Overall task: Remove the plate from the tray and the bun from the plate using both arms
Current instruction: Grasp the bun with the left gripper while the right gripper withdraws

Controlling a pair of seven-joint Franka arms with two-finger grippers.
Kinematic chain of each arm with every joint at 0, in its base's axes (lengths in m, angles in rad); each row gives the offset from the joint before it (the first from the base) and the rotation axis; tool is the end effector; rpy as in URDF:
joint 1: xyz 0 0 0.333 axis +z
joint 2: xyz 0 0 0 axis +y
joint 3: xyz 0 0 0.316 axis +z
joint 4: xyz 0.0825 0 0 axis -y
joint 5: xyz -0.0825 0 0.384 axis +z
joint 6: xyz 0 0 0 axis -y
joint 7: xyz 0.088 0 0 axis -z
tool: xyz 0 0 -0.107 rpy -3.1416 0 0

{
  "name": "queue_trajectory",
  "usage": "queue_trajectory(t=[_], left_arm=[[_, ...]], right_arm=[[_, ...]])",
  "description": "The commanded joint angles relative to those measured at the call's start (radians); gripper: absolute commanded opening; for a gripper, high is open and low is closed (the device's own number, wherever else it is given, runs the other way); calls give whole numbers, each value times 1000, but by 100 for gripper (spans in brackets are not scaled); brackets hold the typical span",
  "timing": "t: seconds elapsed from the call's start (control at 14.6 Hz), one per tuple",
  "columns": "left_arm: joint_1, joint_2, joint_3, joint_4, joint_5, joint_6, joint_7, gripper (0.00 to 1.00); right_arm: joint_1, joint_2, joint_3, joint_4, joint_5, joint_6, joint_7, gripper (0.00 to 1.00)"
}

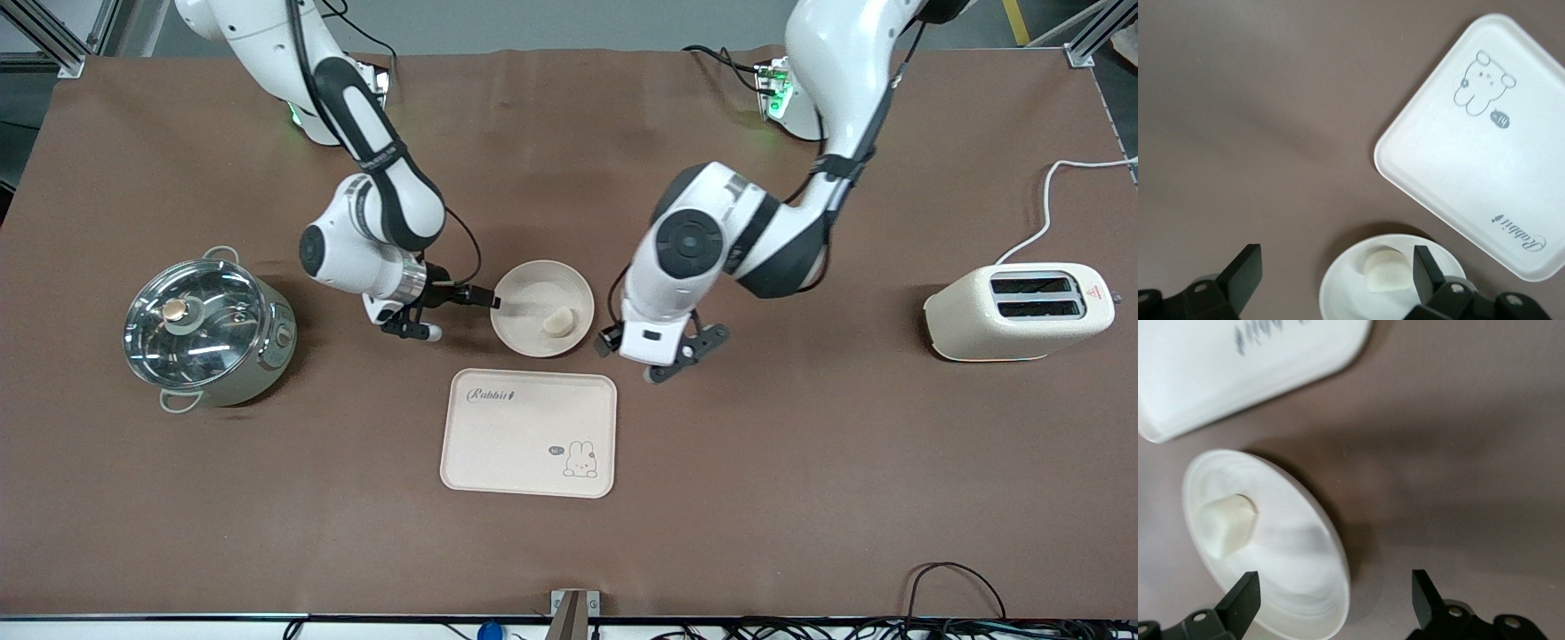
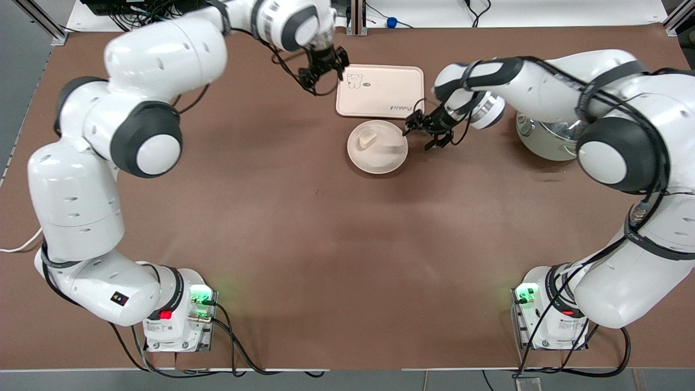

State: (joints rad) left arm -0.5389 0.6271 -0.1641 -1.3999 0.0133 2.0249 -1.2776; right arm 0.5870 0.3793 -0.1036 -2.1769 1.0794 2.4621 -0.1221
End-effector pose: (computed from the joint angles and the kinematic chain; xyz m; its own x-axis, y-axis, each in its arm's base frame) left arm 0.5652 -0.4477 0.3427 0.8235 0.5618 -0.0790 0.5652 -0.8245 0.0289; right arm 0.4895 0.2549 0.2075 0.9493 -0.2101 -0.2338 -0.3030 -0.8099 -0.5023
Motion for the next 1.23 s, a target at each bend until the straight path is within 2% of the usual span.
queue_trajectory(t=[0.0, 0.14, 0.27, 0.41, 0.48, 0.62, 0.75, 0.82, 0.96, 1.17], left_arm=[[-55, 51, 6, 6, 25, 81, -124, 99], [-88, 88, 8, 6, 27, 153, -198, 99], [-118, 120, 8, 6, 33, 190, -248, 97], [-138, 143, 9, 6, 33, 231, -291, 96], [-150, 157, 11, 6, 34, 248, -311, 96], [-168, 174, 17, 4, 34, 251, -334, 95], [-182, 190, 18, 4, 39, 251, -362, 94], [-188, 204, 17, 4, 56, 253, -380, 92], [-196, 230, 15, 6, 115, 264, -436, 90], [-201, 243, 15, 6, 134, 282, -462, 86]], right_arm=[[-18, -123, -19, -73, 2, -5, -10, 100], [-22, -152, -51, -83, -68, -23, -10, 100], [-27, -177, -97, -80, -200, -86, -8, 100], [-30, -215, -183, -63, -332, -200, -7, 100], [-29, -249, -221, -43, -428, -254, 2, 100], [-30, -283, -271, 68, -661, -429, 166, 100], [-29, -283, -271, 234, -852, -619, 345, 100], [-29, -283, -271, 294, -905, -674, 367, 100], [-33, -284, -277, 389, -959, -774, 366, 100], [-76, -286, -321, 544, -1081, -900, 351, 100]])
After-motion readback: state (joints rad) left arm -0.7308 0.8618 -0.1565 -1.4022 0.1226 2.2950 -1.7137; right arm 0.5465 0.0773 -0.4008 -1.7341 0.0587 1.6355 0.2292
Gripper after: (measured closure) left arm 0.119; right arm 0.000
